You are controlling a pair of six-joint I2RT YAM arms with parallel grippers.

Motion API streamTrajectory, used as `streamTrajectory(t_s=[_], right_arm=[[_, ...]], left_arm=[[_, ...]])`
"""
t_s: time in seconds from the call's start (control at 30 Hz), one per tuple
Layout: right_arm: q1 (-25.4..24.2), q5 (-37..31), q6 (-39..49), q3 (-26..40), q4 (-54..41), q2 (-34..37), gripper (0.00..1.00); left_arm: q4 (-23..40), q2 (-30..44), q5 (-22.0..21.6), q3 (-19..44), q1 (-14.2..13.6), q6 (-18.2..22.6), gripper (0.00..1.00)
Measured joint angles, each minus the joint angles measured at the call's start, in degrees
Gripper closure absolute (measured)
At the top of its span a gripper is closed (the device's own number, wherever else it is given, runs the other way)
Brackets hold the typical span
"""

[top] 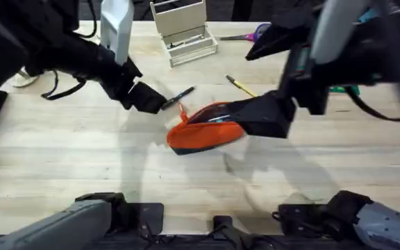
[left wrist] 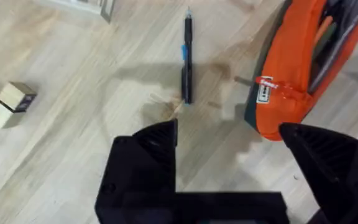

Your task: Unzip the bag, pick up the pens from the table one at a time and place them inside, then zip the bag closed.

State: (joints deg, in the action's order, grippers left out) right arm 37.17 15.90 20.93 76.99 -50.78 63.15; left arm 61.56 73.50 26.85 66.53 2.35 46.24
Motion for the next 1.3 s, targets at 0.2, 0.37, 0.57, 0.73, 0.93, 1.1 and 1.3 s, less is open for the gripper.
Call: streamTrajectory(t_s=[0.2,0.37,0.57,0.73,0.93,1.1,1.3], right_arm=[[0.00,0.00,-0.17,0.00,0.00,-3.85,0.003],[0.00,0.00,-0.19,0.00,-0.09,-5.07,0.003],[0.00,0.00,-0.22,0.00,-0.66,-5.18,0.003],[-0.01,0.00,-0.37,0.00,-0.66,-5.18,0.003],[0.00,0.00,-0.38,0.00,-0.66,-5.17,0.003],[0.00,0.00,-0.38,0.00,-0.66,-5.17,0.003],[0.00,0.00,-0.37,0.00,-0.66,-5.18,0.003]], left_arm=[[-5.74,3.89,-2.54,0.02,-1.40,-3.42,0.007],[-11.16,6.30,-6.05,0.04,-4.53,-7.33,0.007],[-15.05,9.94,-11.80,0.08,-9.21,-11.55,0.008],[-16.17,14.22,-15.49,0.08,-11.89,-13.24,0.007],[-17.01,19.74,-17.67,0.08,-13.54,-13.77,0.007],[-17.68,23.49,-17.92,0.08,-14.23,-13.85,0.007],[-20.05,25.78,-18.12,0.08,-14.34,-13.94,0.008]])
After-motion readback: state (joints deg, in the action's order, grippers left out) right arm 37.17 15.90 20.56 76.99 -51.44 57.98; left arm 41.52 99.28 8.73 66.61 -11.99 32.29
